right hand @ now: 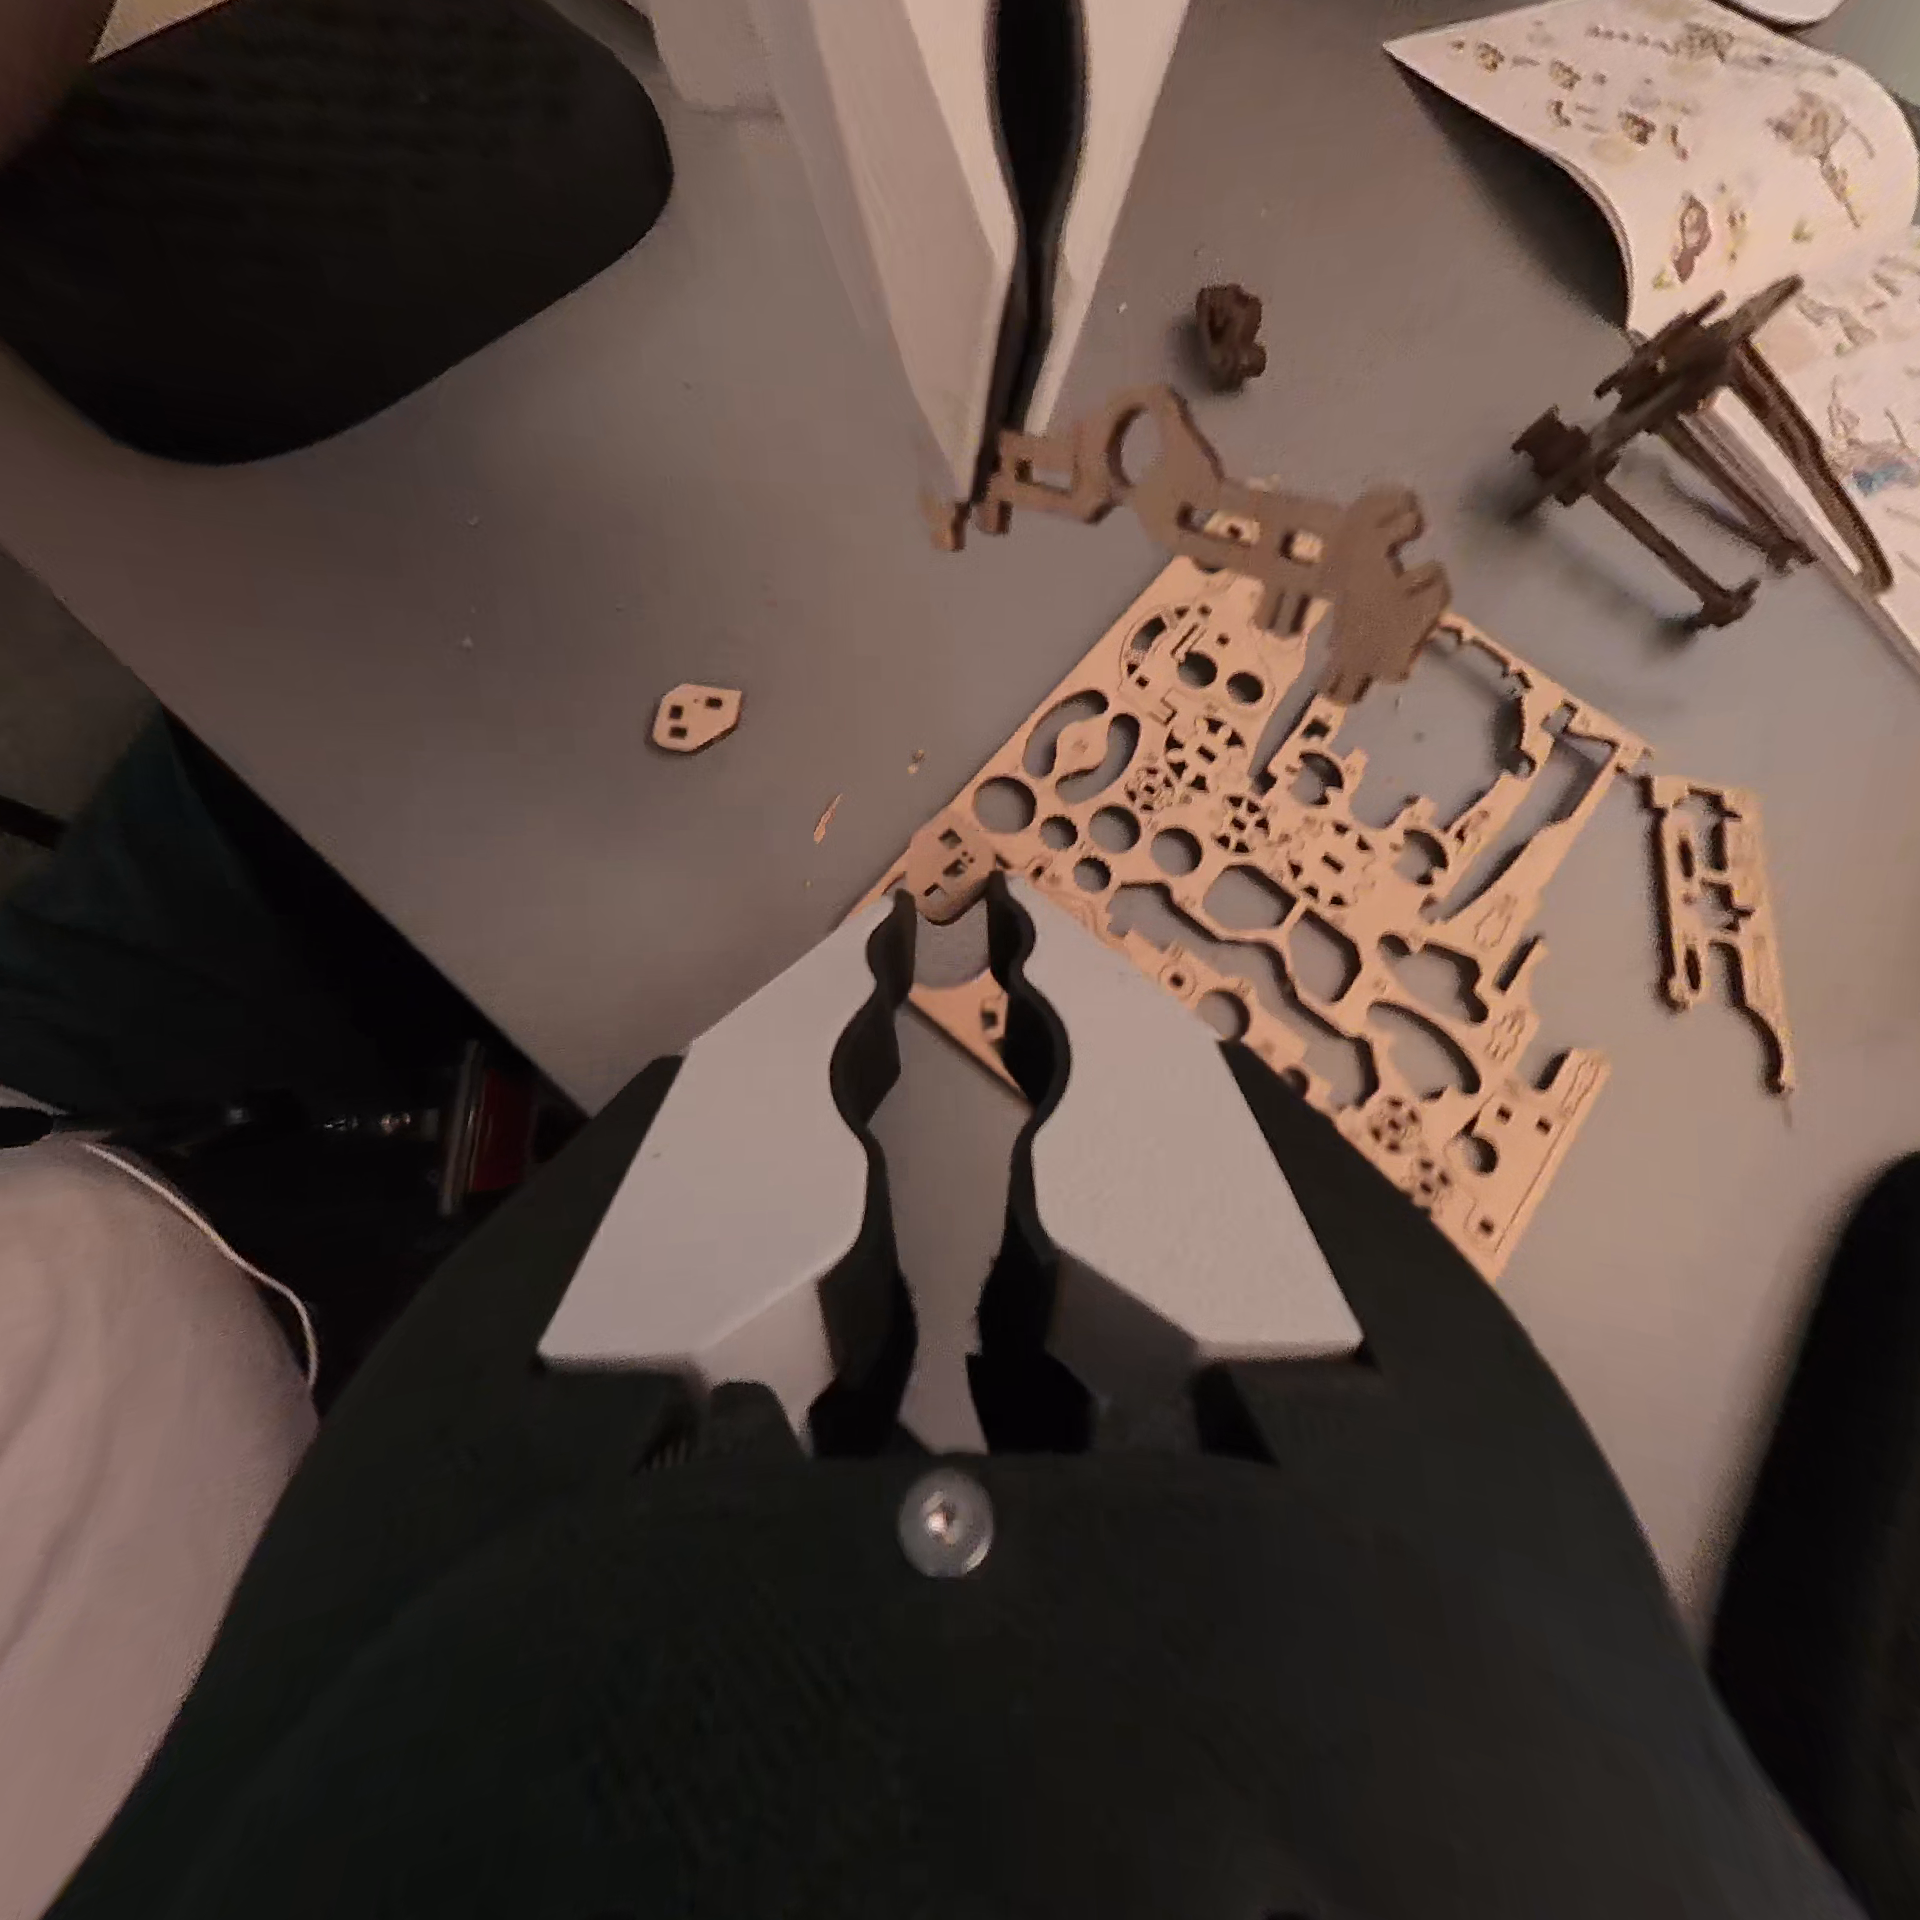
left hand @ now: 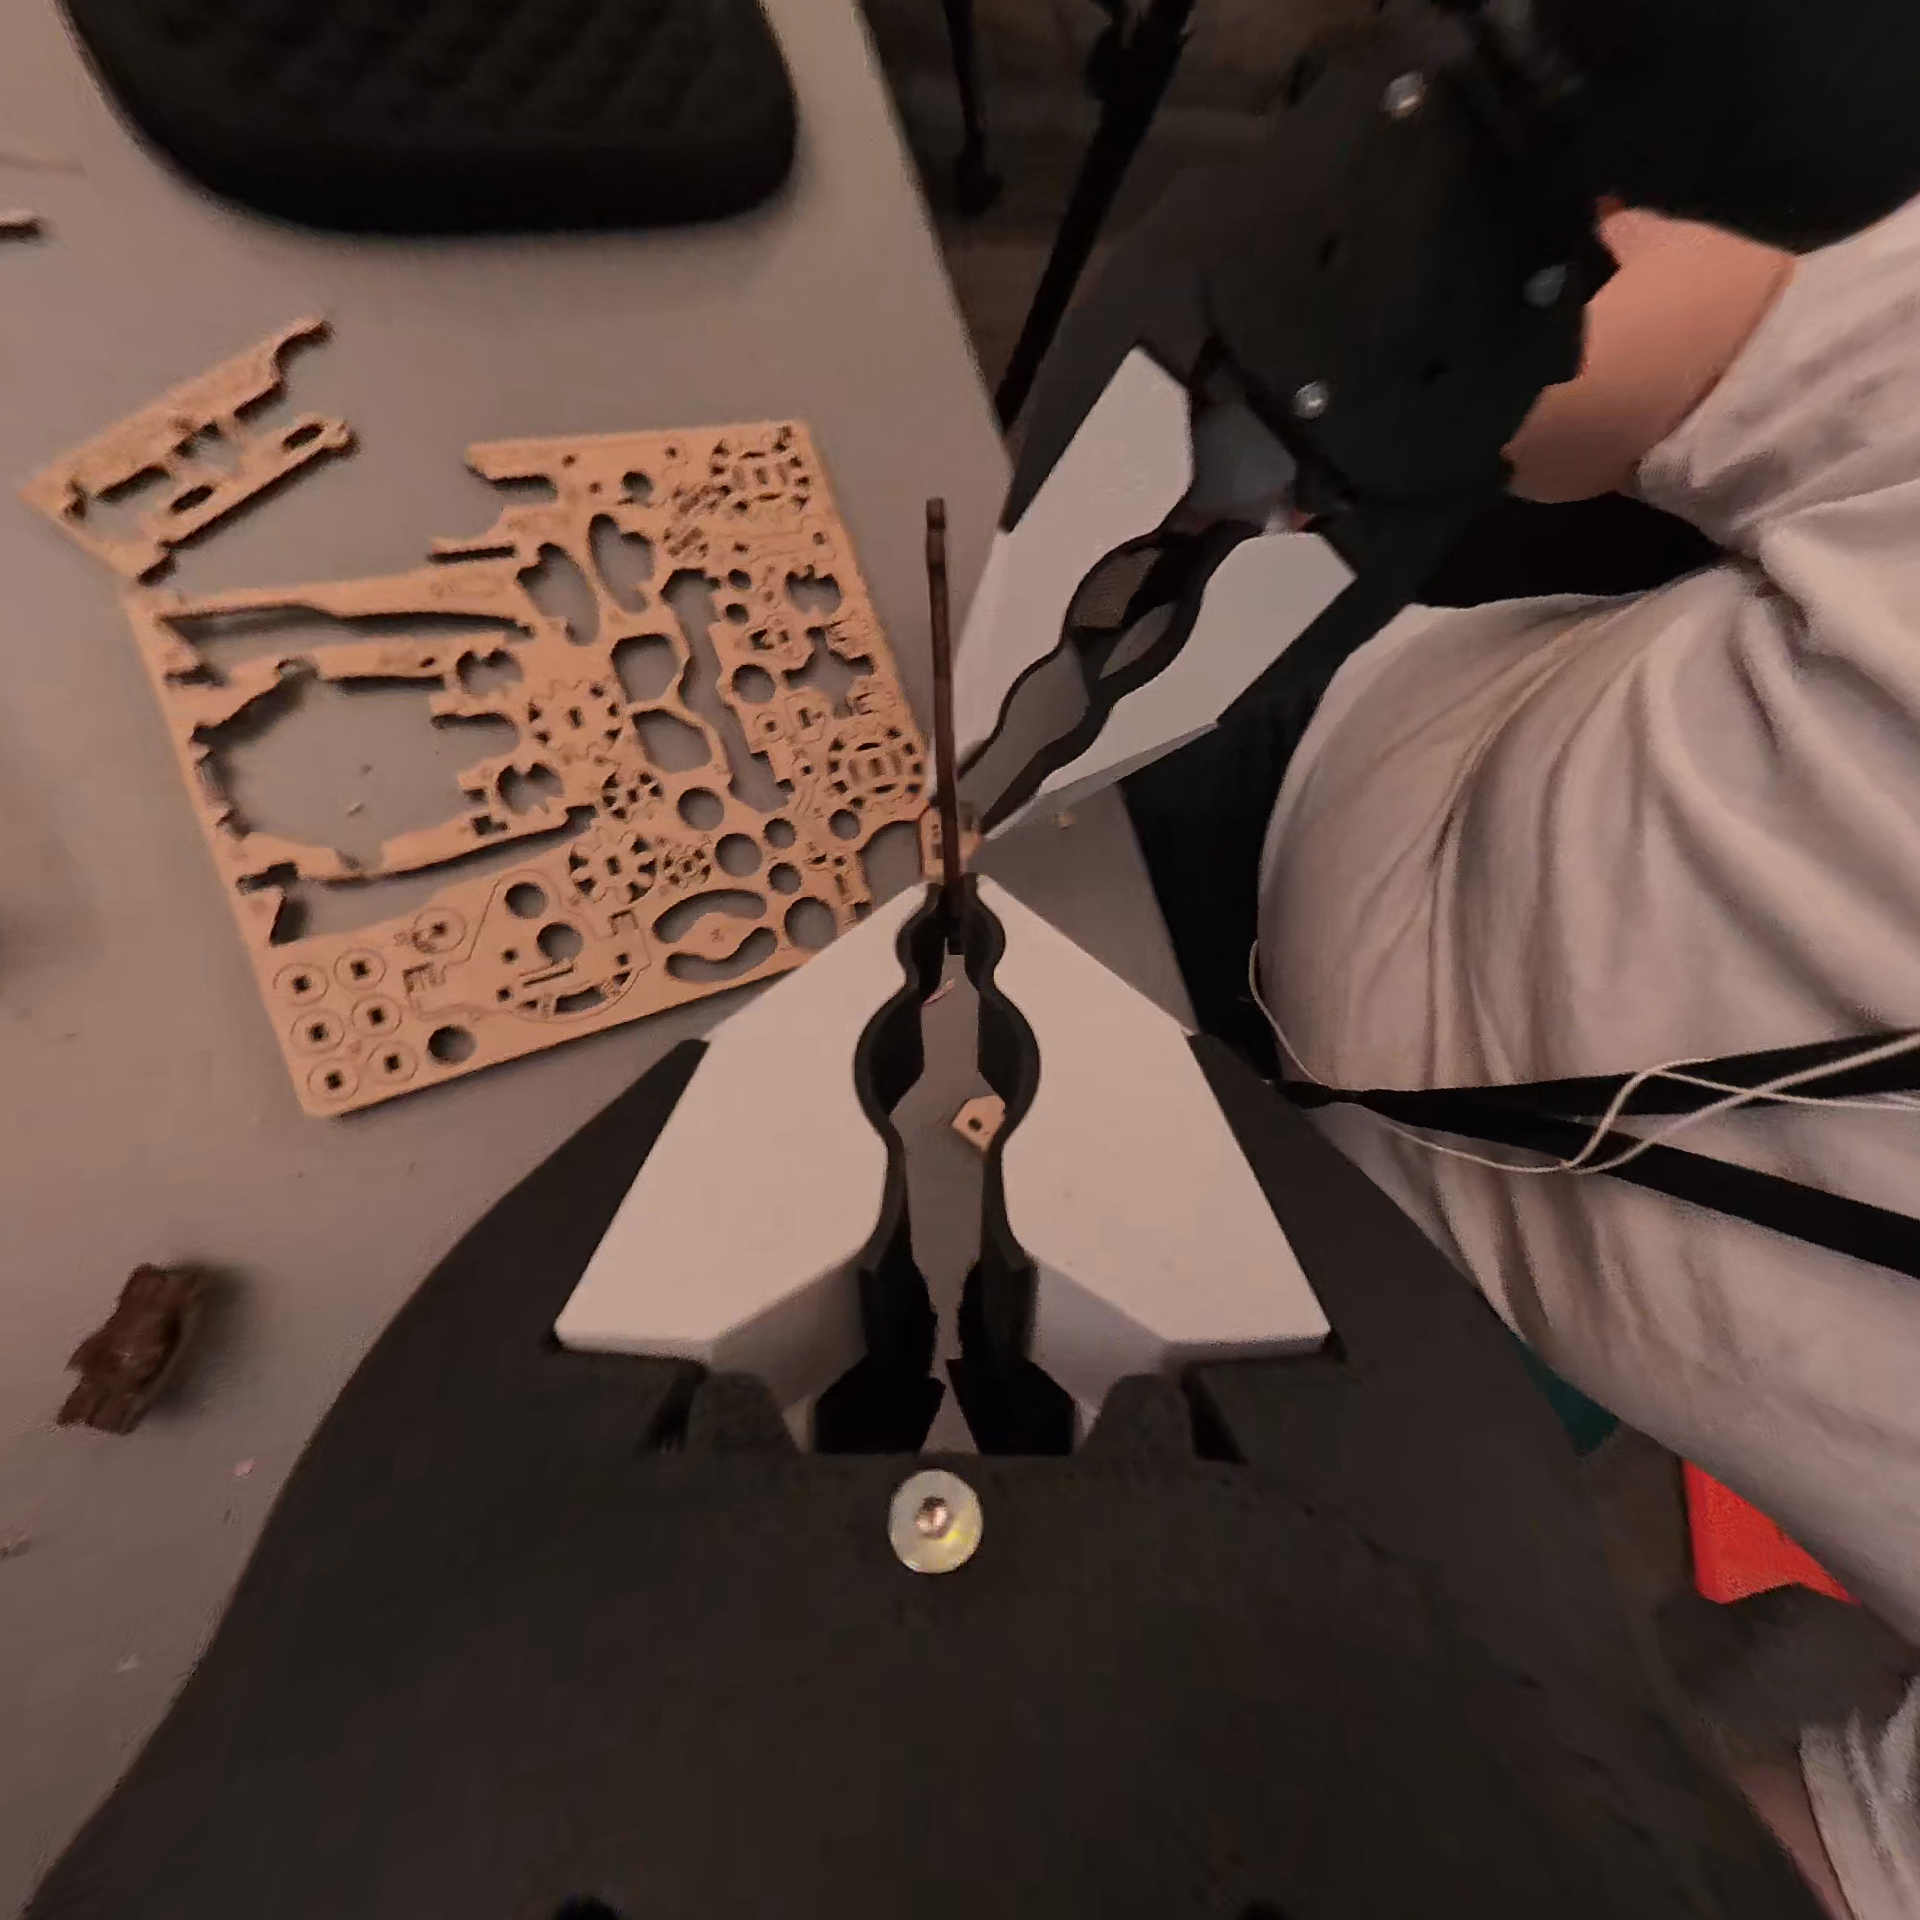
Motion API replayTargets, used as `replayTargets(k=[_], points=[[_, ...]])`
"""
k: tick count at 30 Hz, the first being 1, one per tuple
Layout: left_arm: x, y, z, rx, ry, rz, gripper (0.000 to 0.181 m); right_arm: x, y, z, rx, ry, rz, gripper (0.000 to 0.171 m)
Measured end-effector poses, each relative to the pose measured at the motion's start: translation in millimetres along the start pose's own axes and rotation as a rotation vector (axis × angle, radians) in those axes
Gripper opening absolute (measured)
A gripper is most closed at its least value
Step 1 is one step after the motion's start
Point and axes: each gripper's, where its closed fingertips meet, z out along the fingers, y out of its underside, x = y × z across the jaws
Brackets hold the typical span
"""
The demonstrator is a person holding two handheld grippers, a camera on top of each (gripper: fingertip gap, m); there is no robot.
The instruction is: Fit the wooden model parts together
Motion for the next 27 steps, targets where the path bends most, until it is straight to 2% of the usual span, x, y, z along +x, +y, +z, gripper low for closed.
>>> replayTargets(k=[7, 13, 22, 27], points=[[-48.9, 28.4, -18.0, -0.064, -0.126, -0.198, 0.001, 8.3, -28.6, 26.8, 0.063, -0.135, 0.006, 0.013], [-79.2, 54.4, -54.8, -0.119, -0.308, -0.301, 0.001, 20.7, -57.6, 54.7, 0.094, -0.195, -0.058, 0.013], [-84.9, 66.1, -84.3, -0.124, -0.379, -0.362, 0.001, 28.6, -91.7, 84.1, 0.080, -0.316, -0.236, 0.013], [-88.2, 58.2, -95.1, -0.046, -0.389, -0.402, 0.001, 35.0, -121.0, 93.4, 0.268, -0.353, -0.428, 0.014]])
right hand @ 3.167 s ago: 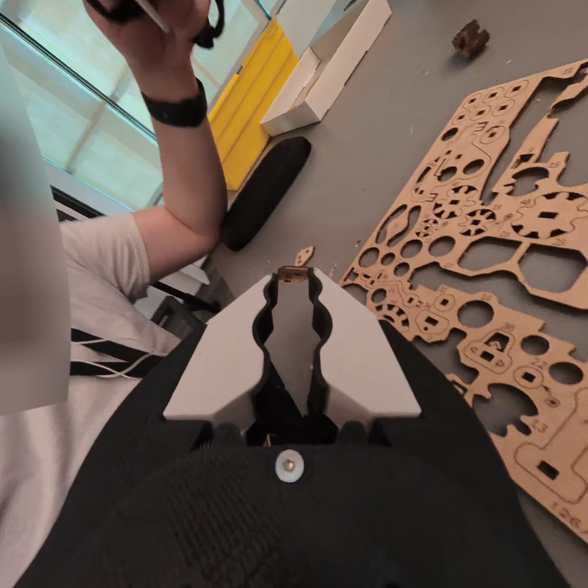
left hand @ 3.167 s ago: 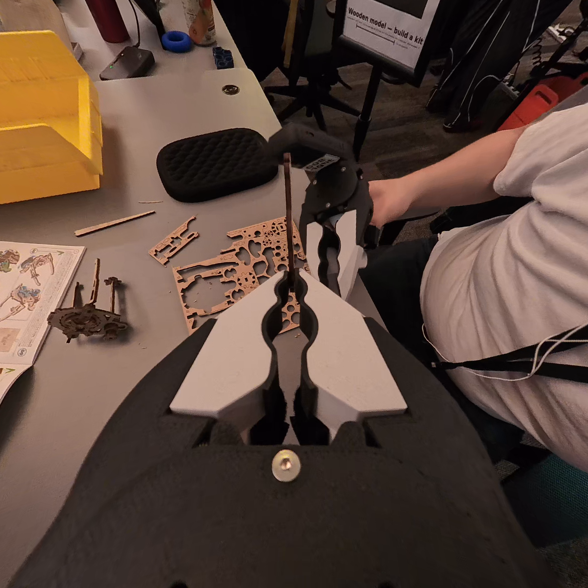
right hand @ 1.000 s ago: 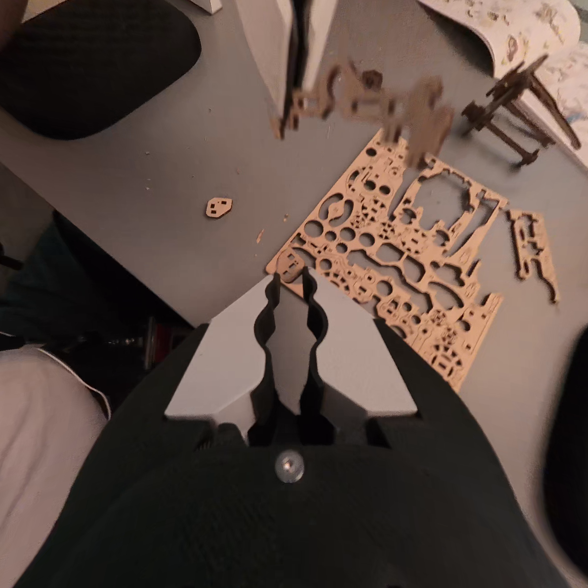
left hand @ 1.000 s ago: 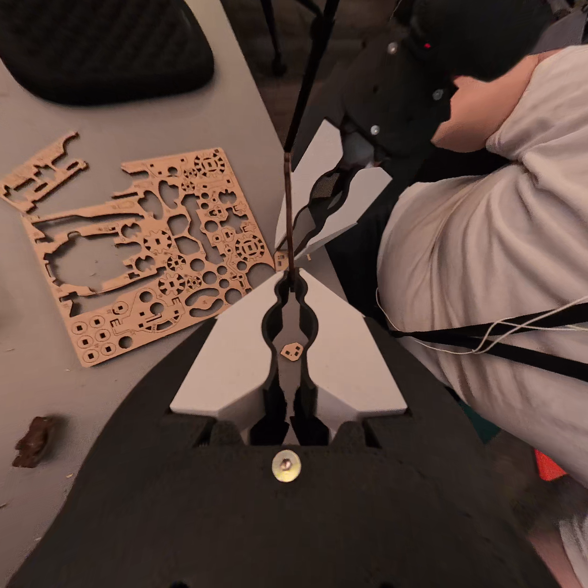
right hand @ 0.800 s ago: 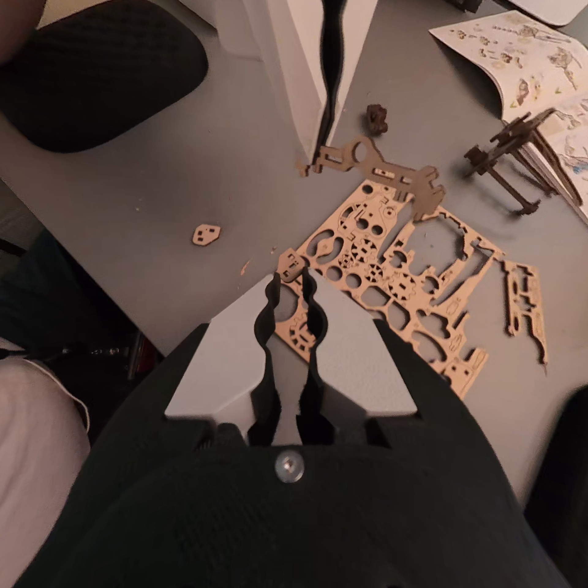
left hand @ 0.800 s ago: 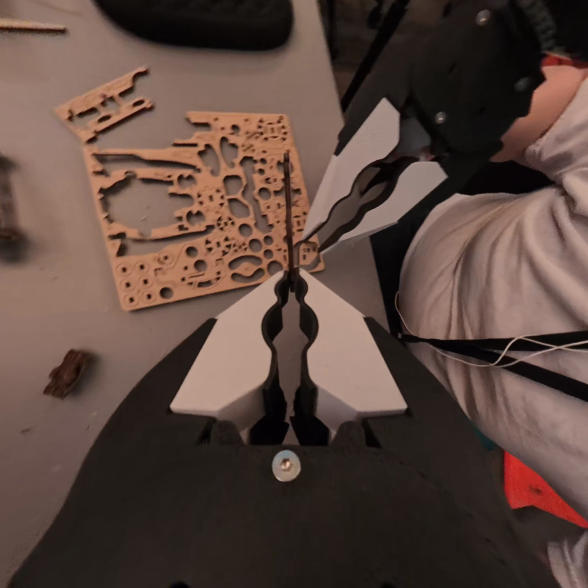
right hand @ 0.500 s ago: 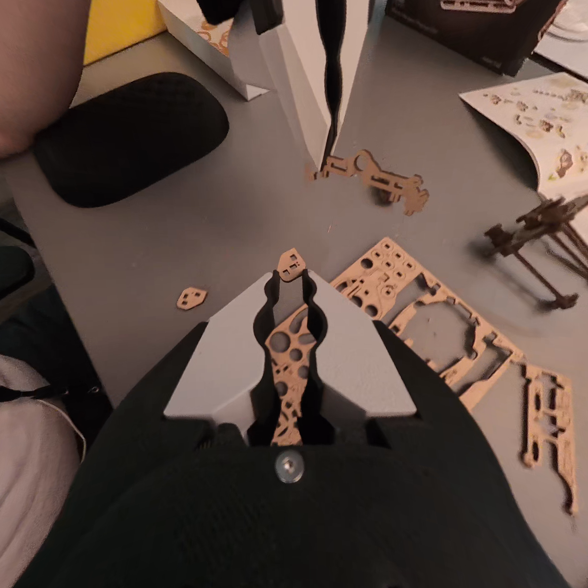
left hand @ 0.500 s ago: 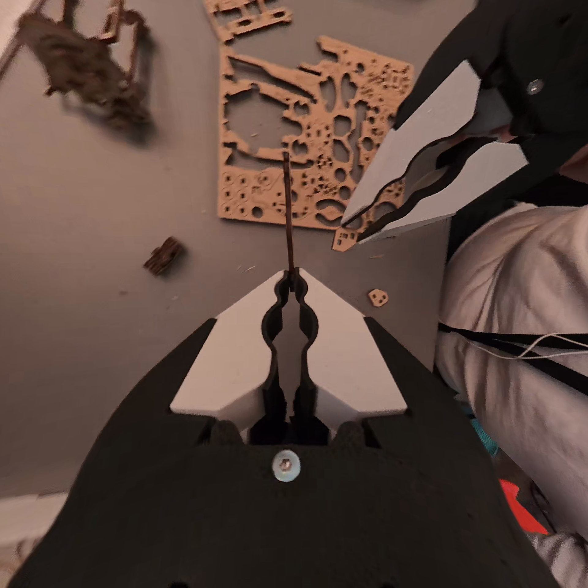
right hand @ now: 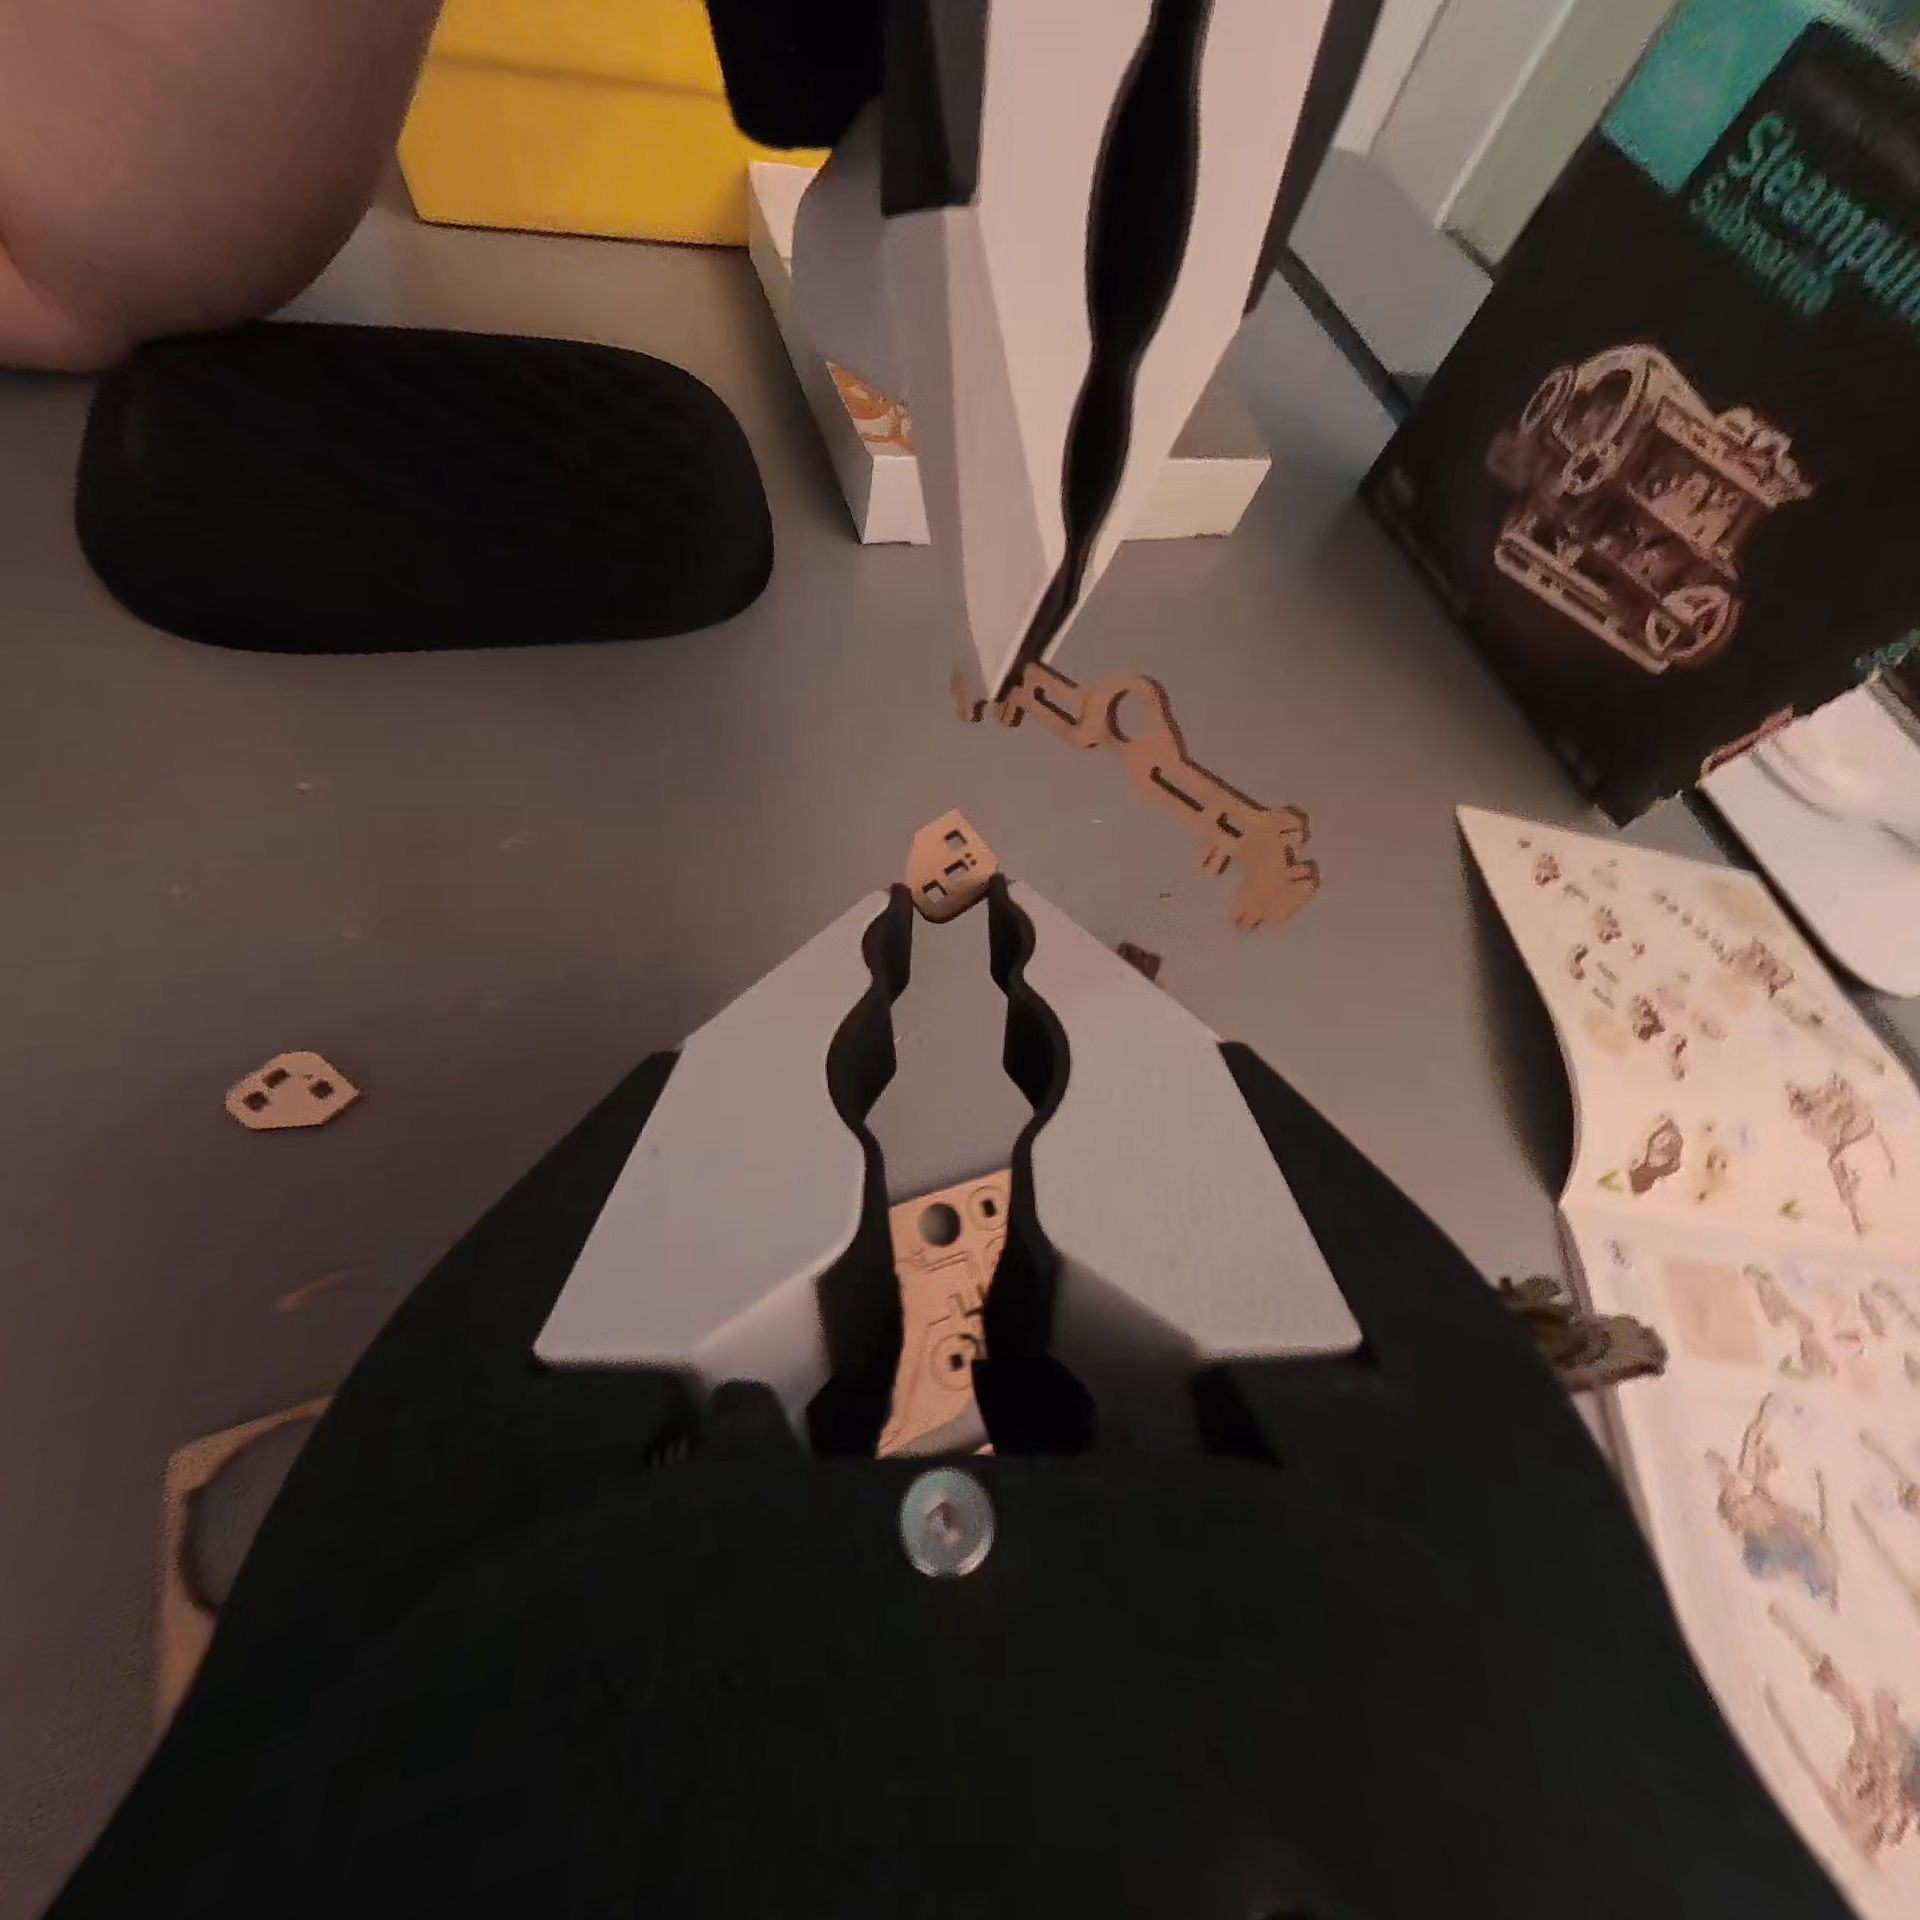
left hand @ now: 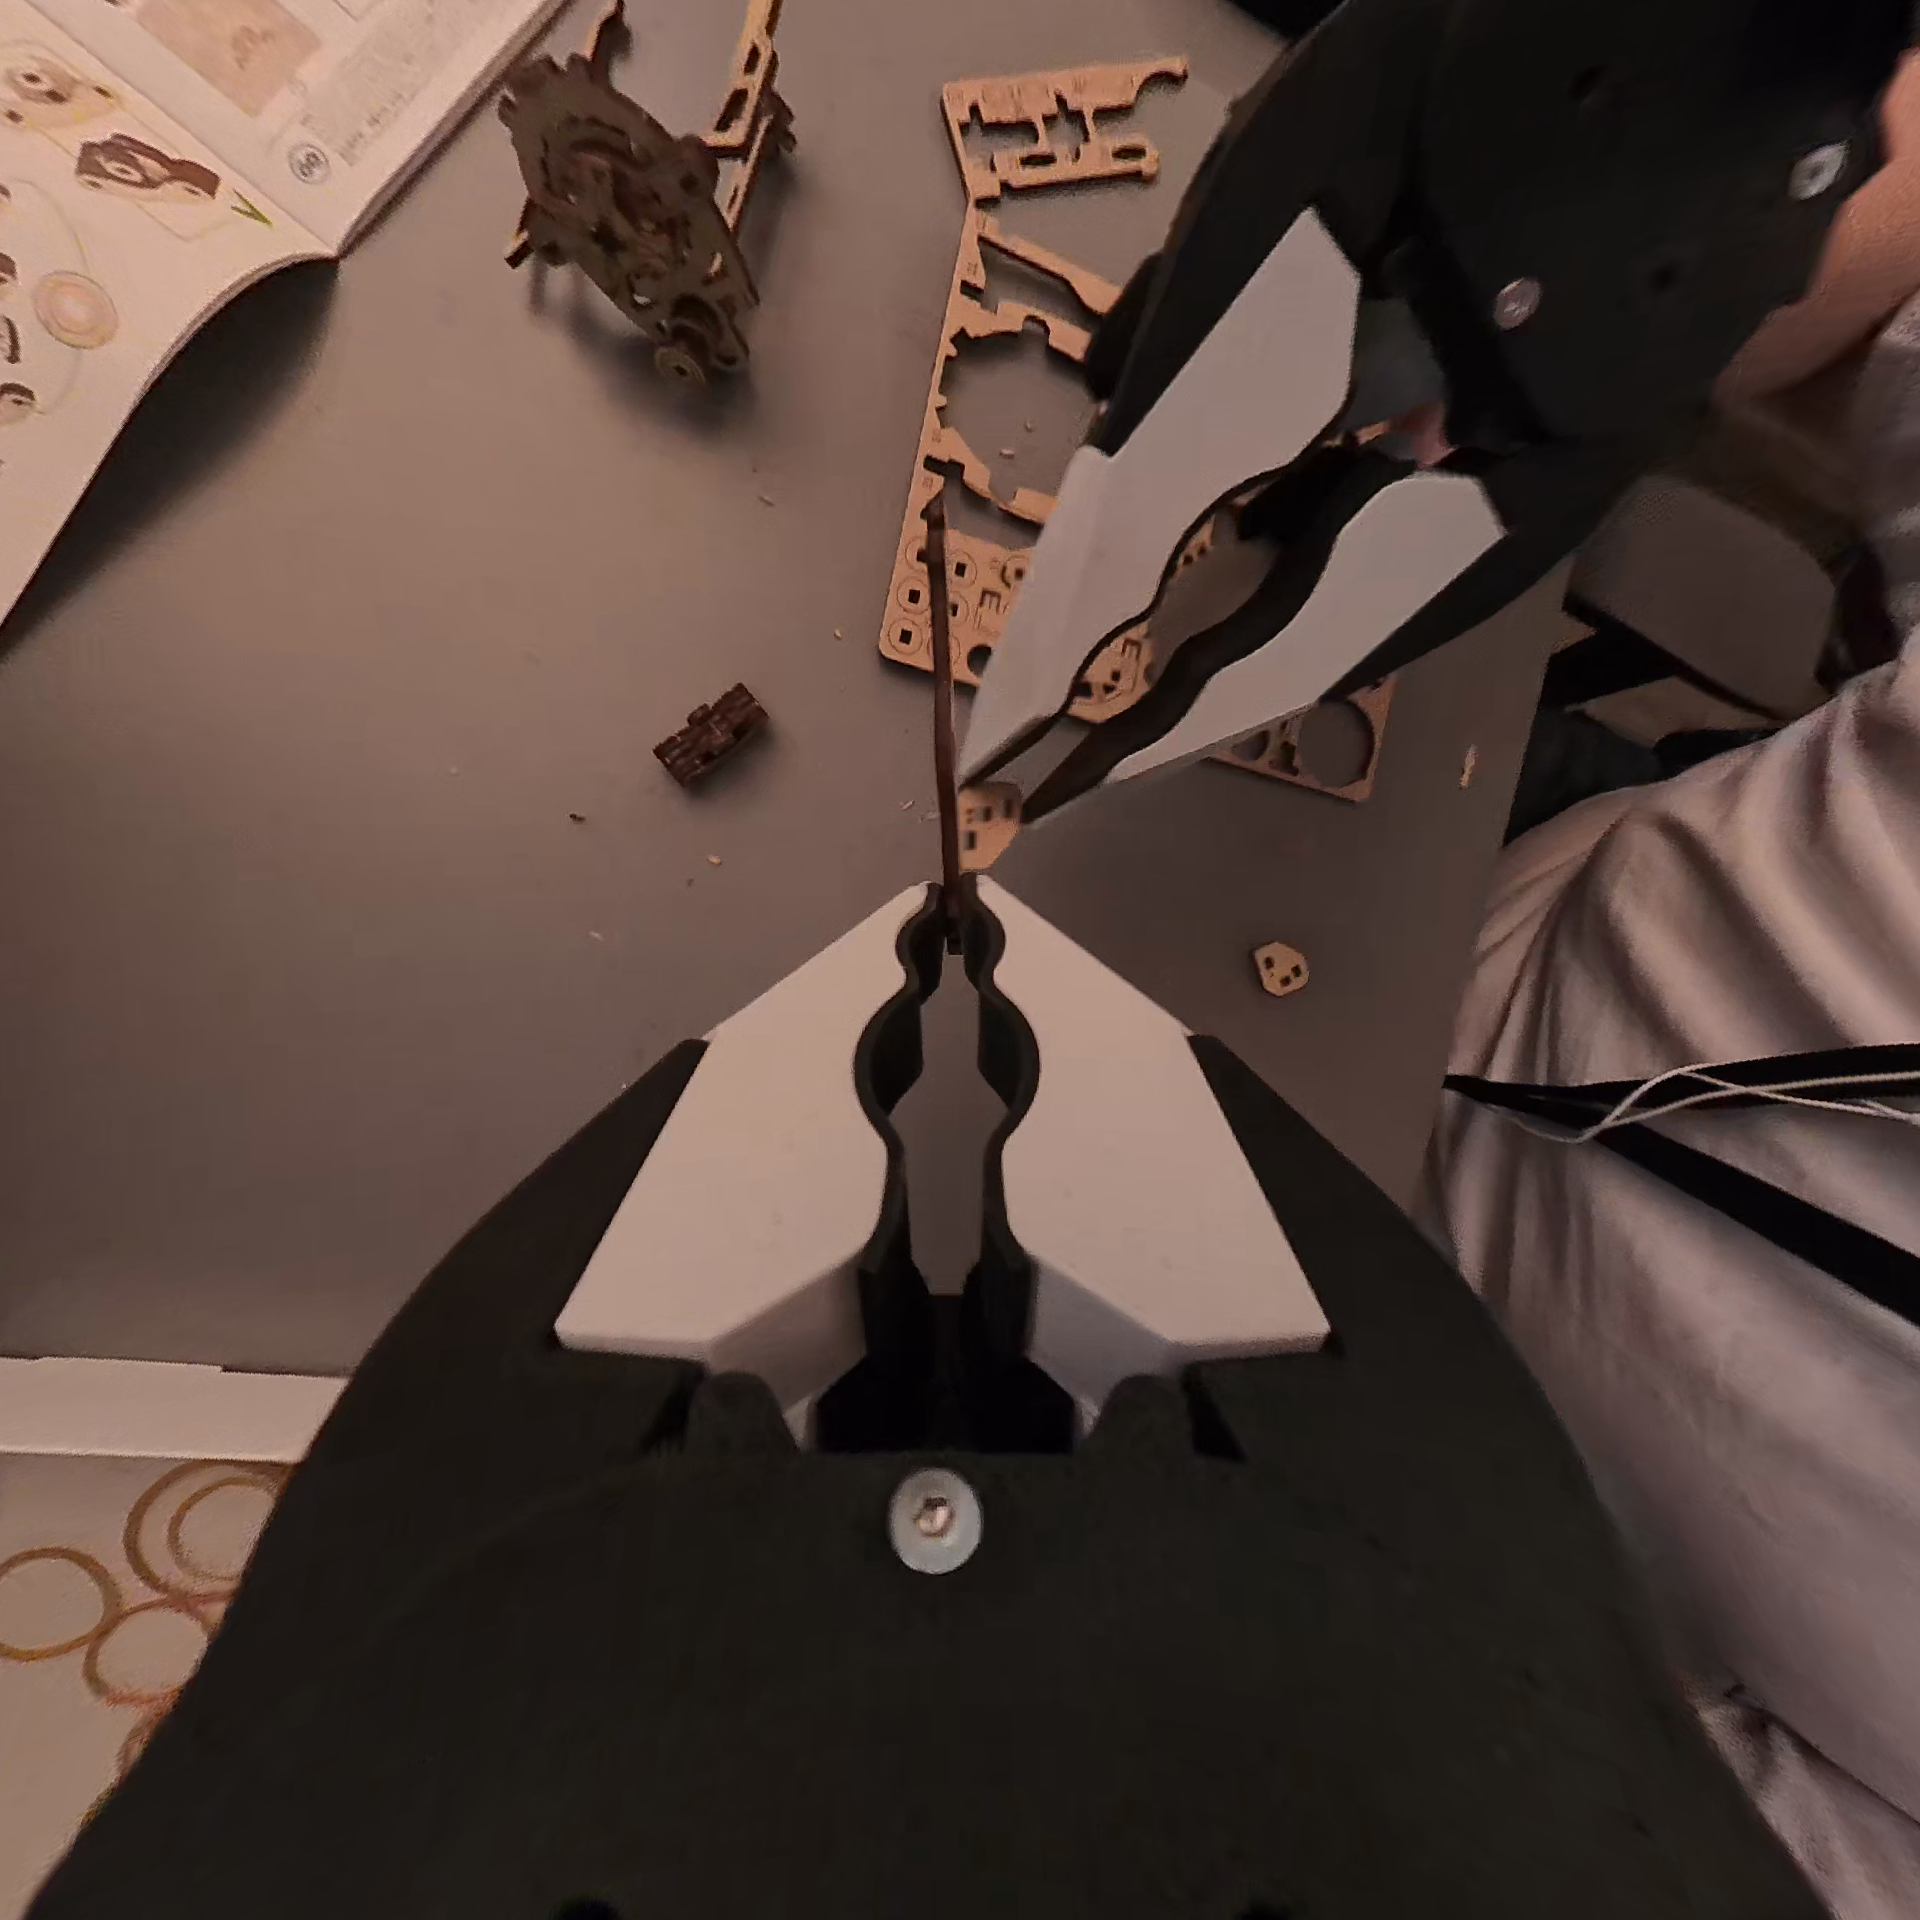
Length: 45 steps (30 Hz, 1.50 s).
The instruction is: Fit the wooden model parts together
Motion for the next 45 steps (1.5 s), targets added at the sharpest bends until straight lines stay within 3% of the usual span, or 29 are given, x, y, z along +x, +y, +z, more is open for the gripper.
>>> replayTargets(k=[15, 27, 28, 31, 38, 41, 43, 45], points=[[4.1, -25.8, 8.4, 0.141, 0.163, -0.082, 0.001, 13.4, 11.6, -10.4, 0.080, -0.095, 0.241, 0.013], [5.5, -23.1, 20.4, 0.115, 0.203, -0.078, 0.001, 15.8, 2.6, -20.2, 0.136, -0.125, 0.292, 0.013], [5.4, -23.1, 21.0, 0.115, 0.204, -0.078, 0.001, 13.9, 0.7, -22.3, 0.152, -0.144, 0.289, 0.000], [4.9, -23.6, 23.1, 0.116, 0.205, -0.080, 0.001, 15.5, -3.3, -25.1, 0.194, -0.165, 0.336, 0.000], [-2.6, -16.5, 18.9, 0.090, 0.187, -0.099, 0.001, 7.8, 15.6, -7.7, 0.080, -0.143, 0.296, 0.000], [-9.7, -16.7, 12.1, 0.109, 0.153, -0.108, 0.001, -22.7, 3.9, 2.0, 0.049, -0.223, 0.370, 0.011], [-10.5, -16.5, 6.3, 0.122, 0.153, -0.119, 0.001, -46.6, -3.9, 11.6, 0.004, -0.243, 0.432, 0.030], [-15.0, -14.7, 0.1, 0.126, 0.123, -0.130, 0.001, -69.5, -11.0, 24.1, -0.027, -0.228, 0.461, 0.032]])
